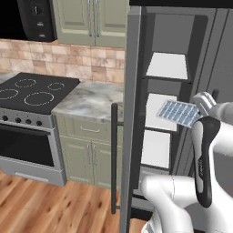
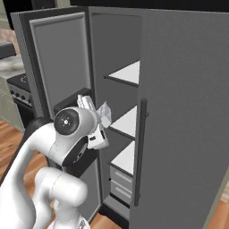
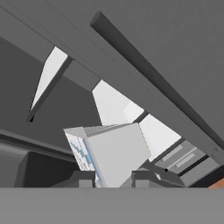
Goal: The ice cube tray has been filled with water. Take the tray and place it in the freezer to make ice. Close the freezer door after placing the tray.
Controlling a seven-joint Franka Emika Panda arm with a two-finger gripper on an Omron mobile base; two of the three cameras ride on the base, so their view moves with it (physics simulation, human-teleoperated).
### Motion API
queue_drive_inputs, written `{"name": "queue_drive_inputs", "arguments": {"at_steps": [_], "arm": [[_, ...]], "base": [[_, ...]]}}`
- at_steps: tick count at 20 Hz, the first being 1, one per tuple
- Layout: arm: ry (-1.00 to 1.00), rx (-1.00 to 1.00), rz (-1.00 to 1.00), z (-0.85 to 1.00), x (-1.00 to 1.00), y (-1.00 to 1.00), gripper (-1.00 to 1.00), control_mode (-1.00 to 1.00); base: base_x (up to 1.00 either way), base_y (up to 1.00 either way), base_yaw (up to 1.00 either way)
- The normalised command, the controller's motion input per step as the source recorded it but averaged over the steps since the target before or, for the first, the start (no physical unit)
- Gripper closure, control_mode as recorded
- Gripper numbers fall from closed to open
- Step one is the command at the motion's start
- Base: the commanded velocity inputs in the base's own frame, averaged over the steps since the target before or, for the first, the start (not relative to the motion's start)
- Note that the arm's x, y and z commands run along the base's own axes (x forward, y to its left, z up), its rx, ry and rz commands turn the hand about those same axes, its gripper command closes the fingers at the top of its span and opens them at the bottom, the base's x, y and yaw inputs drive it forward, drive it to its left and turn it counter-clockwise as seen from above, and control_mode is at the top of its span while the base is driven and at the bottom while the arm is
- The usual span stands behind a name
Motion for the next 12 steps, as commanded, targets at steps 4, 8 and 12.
{"name": "queue_drive_inputs", "arguments": {"at_steps": [4, 8, 12], "arm": [[0.0, 0.0, 0.0, 0.55, 0.0, 0.06, 1.0, -1.0], [0.02, 0.0, 0.0, 0.52, 0.0, 0.09, 1.0, -1.0], [0.05, 0.0, -0.01, 0.51, 0.02, 0.1, 1.0, -1.0]], "base": [[0.0, 0.0, 0.0], [0.0, 0.0, 0.0], [0.0, 0.0, 0.0]]}}
